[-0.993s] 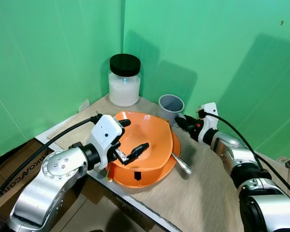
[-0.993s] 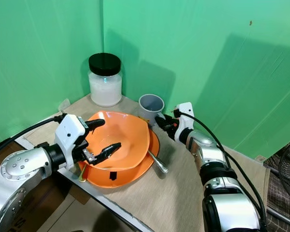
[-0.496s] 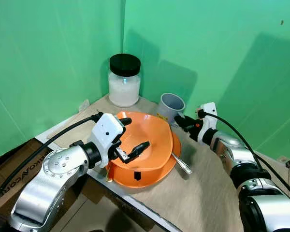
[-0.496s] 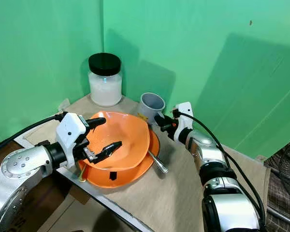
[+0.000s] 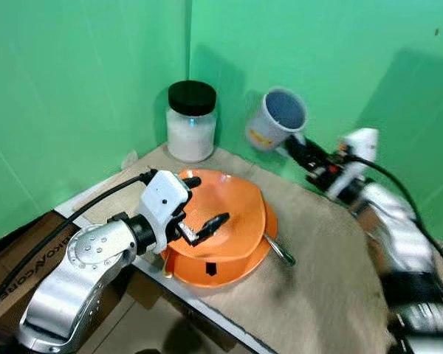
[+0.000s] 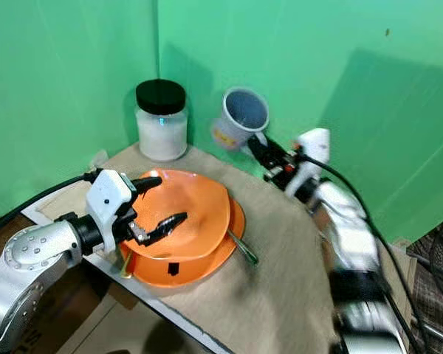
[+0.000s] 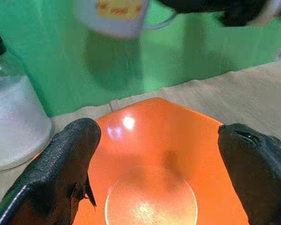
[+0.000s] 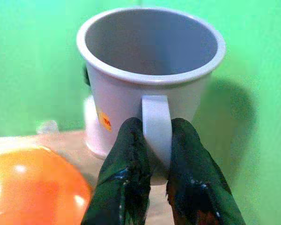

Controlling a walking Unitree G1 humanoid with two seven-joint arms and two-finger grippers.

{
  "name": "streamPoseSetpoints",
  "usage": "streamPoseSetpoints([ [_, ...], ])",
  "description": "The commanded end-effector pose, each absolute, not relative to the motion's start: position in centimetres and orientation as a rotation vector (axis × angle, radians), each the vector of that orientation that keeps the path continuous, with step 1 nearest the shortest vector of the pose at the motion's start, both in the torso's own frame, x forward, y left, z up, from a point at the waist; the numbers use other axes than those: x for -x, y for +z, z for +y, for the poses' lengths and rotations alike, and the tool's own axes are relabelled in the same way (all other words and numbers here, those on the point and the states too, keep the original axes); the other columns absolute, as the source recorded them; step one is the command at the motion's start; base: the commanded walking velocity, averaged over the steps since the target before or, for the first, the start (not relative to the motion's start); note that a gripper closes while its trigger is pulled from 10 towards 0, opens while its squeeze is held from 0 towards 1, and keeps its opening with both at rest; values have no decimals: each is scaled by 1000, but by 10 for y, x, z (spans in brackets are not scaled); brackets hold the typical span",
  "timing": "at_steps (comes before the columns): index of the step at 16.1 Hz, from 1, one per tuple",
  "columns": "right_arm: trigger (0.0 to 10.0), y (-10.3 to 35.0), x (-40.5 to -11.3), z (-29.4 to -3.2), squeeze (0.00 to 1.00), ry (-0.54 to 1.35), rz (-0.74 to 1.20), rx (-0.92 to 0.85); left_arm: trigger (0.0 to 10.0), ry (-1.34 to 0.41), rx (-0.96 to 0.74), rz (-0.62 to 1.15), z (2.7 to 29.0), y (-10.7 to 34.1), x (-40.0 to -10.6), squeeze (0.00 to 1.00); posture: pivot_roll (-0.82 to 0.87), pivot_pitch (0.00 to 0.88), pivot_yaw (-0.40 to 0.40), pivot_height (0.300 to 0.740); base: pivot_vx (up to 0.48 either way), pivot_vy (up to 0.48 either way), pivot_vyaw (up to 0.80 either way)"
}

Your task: Setting the table

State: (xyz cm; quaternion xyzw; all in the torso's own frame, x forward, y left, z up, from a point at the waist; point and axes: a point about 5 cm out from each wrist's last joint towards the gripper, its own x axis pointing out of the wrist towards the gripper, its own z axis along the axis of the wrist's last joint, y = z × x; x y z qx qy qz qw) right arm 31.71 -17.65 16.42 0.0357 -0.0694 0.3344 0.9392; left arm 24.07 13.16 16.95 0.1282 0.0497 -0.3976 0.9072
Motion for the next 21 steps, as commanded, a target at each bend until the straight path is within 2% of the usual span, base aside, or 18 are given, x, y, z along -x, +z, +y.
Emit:
streamPoseSetpoints([
  [1,0,179,-310,-184,0,670,-187,-78,10000,-805,-265,72,131,174,-243,0,39,0,-97,740,0,0,0],
  [2,7412,193,-288,-188,0,635,-230,-109,10000,-733,-250,28,131,180,-247,0,34,0,-97,740,0,0,0],
  [3,10000,200,-273,-189,0,605,-235,-114,10000,-668,-240,6,132,183,-251,0,25,0,-95,740,0,0,0],
  [4,10000,204,-263,-187,0,597,-255,-107,10000,-604,-243,-10,134,185,-254,0,19,0,-91,740,0,0,0],
  [5,10000,206,-242,-181,0,493,-248,-100,10000,-434,-230,-49,141,188,-259,0,7,0,-87,740,0,0,0],
  [8,10000,205,-228,-172,0,311,-251,-104,10000,-307,-232,-68,146,188,-257,0,-5,0,-84,740,0,0,-800],
  [10,10000,210,-229,-174,0,198,-264,-54,10000,-296,-268,-74,146,189,-258,0,0,0,-86,740,0,0,-800],
  [14,10000,212,-230,-177,0,162,-242,-65,10000,-107,-236,-181,158,198,-259,12,19,6,-103,740,0,0,-800],
  [17,10000,206,-233,-174,0,116,-221,-138,10000,-28,-226,-163,164,195,-258,4,33,7,-112,740,0,0,-800],
  [18,10000,201,-235,-174,0,69,-203,-94,10000,-45,-209,-142,165,194,-260,0,32,4,-108,740,0,0,-800],
  [21,10000,179,-235,-167,0,105,-66,-135,10000,-117,-175,-138,165,194,-260,0,33,2,-99,740,0,0,-533],
])
